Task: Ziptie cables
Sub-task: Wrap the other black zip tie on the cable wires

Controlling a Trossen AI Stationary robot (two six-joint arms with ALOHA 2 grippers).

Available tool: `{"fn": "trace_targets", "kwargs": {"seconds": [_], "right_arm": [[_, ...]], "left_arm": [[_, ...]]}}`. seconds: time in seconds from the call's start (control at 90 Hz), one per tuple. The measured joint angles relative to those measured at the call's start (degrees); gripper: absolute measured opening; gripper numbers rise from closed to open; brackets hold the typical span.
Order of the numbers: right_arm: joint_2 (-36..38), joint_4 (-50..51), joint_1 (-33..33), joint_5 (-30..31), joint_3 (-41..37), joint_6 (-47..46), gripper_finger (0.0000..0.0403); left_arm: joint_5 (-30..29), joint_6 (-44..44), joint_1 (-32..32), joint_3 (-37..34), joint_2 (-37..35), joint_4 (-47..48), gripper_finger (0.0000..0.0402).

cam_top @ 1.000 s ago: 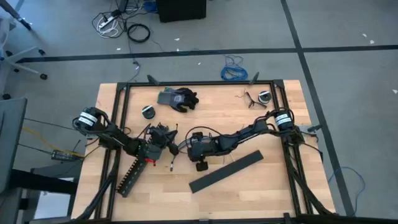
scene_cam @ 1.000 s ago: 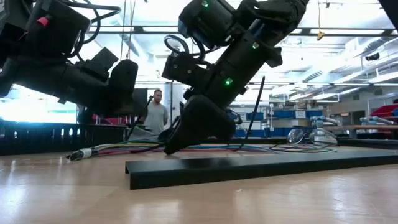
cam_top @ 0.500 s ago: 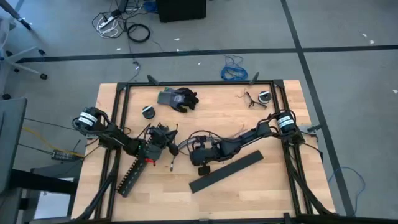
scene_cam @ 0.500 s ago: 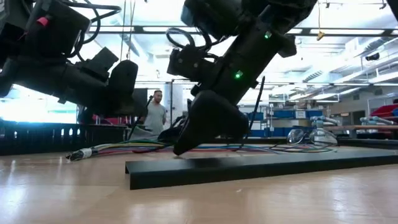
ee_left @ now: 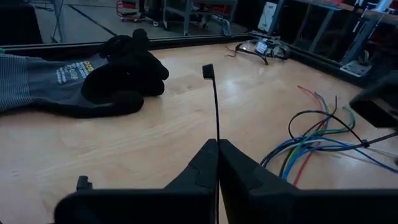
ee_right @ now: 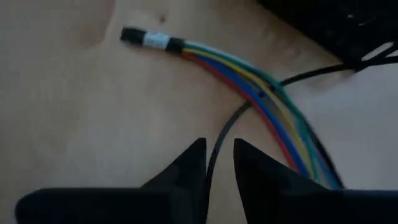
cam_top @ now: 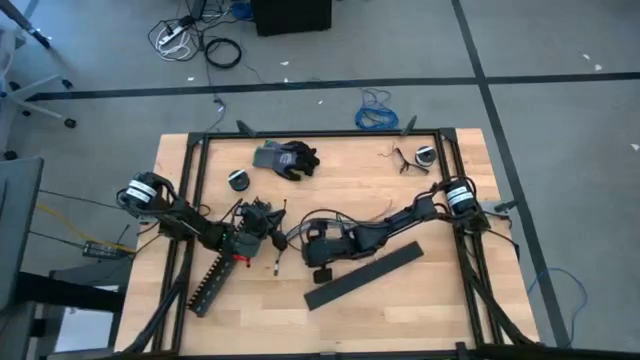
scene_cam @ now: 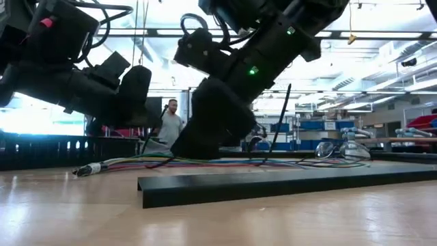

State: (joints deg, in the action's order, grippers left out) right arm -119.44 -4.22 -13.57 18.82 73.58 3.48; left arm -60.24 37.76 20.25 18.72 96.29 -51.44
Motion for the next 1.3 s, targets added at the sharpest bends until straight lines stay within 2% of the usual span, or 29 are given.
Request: {"fn": "trace_targets", "kwargs": {"seconds": [0.344,0.556,0.822,1.1,1.3], "right_arm": [[0.0,2.5,0.8,-0.9,0.0,-1.2,0.0071],[-0.1,6.6,1.4,-3.0,0.0,-2.4,0.0007],[-0.1,9.3,2.0,-4.5,3.7,0.8,0.0001],[-0.1,11.9,4.4,0.5,9.2,9.8,0.0001],[-0.1,13.2,5.8,1.7,9.4,10.7,0.0000]], "left_arm": [[0.4,0.0,0.0,0.0,0.0,0.0,0.0000],[1.1,0.0,0.0,0.0,0.0,0.0,0.0000],[3.2,0.0,0.0,0.0,0.0,-0.1,0.0000],[8.0,-0.9,0.0,0.0,0.0,-2.4,0.0000],[13.3,-4.4,0.0,0.0,0.0,-6.1,0.0000]]}}
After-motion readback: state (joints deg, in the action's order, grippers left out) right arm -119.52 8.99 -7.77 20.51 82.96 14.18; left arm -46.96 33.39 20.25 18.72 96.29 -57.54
